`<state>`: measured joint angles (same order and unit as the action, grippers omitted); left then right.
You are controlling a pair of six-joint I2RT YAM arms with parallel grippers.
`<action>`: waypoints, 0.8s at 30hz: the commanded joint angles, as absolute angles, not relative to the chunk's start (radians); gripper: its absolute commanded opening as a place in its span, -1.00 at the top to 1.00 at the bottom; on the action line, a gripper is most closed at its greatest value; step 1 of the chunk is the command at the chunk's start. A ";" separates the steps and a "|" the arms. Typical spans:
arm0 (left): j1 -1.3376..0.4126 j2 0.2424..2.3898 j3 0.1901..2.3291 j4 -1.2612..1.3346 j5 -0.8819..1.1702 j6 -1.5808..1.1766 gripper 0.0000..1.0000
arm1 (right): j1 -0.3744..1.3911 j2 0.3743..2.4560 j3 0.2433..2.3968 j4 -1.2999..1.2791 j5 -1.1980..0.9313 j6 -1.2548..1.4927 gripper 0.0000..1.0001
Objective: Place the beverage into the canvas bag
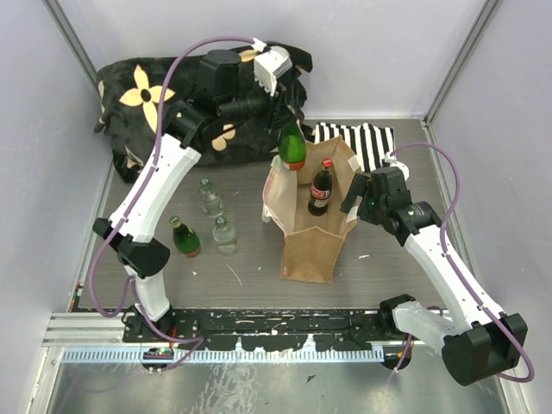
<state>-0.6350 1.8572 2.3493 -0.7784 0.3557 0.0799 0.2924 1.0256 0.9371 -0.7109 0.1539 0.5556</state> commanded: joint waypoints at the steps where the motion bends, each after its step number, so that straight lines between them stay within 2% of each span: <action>1: -0.647 1.769 2.294 -0.563 0.416 0.012 1.00 | 0.290 1.016 0.931 -0.703 0.152 0.558 -1.00; 12: -0.660 1.756 2.043 -0.422 0.434 -0.020 1.00 | 0.290 1.036 0.940 -0.707 0.160 0.555 -1.00; 24: -0.682 1.800 1.883 -0.329 0.438 0.041 1.00 | 0.291 1.085 0.980 -0.725 0.163 0.534 -1.00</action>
<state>-0.6685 1.8305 1.8927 -0.5198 0.3992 0.0101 0.2924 1.0744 0.9455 -0.7044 0.1543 0.5545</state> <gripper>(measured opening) 0.355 0.999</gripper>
